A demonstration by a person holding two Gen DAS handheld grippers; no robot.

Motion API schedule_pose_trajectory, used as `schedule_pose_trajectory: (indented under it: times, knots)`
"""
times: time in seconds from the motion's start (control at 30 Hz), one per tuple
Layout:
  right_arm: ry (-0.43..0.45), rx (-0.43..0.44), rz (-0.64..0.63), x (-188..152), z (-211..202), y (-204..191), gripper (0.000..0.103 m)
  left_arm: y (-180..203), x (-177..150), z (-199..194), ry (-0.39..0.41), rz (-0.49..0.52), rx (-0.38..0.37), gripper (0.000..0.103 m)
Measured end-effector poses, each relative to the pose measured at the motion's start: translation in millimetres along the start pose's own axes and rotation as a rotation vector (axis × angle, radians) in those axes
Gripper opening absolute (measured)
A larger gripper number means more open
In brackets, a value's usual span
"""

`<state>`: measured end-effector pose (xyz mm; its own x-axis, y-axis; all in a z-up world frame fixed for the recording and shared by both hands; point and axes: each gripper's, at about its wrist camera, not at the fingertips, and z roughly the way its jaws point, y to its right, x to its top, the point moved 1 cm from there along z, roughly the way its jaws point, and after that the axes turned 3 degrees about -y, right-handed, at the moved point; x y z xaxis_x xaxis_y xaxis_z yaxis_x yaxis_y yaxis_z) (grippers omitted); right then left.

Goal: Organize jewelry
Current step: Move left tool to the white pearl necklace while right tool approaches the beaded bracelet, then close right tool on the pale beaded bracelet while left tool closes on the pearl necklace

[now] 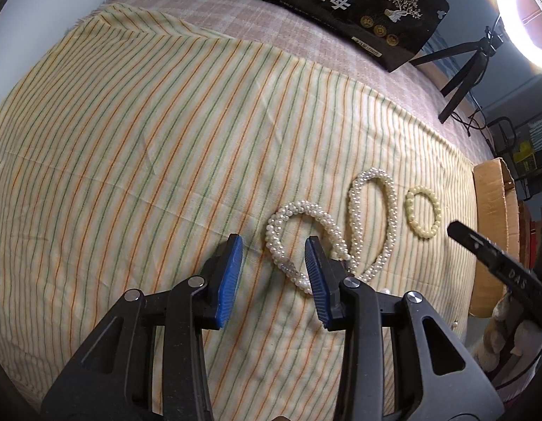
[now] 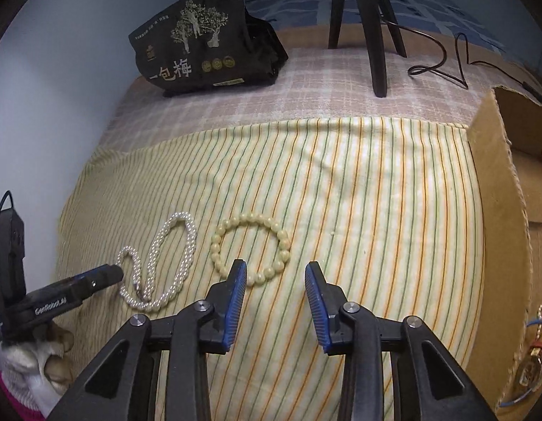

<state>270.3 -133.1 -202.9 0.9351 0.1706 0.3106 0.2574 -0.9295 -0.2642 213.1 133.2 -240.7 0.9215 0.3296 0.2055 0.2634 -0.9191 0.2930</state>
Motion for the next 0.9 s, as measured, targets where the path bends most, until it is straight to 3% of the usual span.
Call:
schedule_pose_trajectory:
  times: [0.37,0.5,0.67,0.9]
  knots:
    - [-0.023,-0.094,-0.042,6.8,31.3,-4.1,0.031,1.5,1.8,11.0,-0.001,0.022,0.028,0.029]
    - [-0.017,-0.137,-0.093,5.2,34.8,-12.7,0.025,3.6,3.3,12.7,0.014,0.03,0.058,0.015]
    - [-0.007,-0.14,-0.105,3.1,33.3,-12.4,0.006,1.2,4.3,10.7,0.024,0.014,0.056,0.007]
    - [0.011,-0.075,-0.085,-0.8,16.8,-8.4,0.005,-0.8,5.2,-12.9,0.084,-0.007,0.033,0.006]
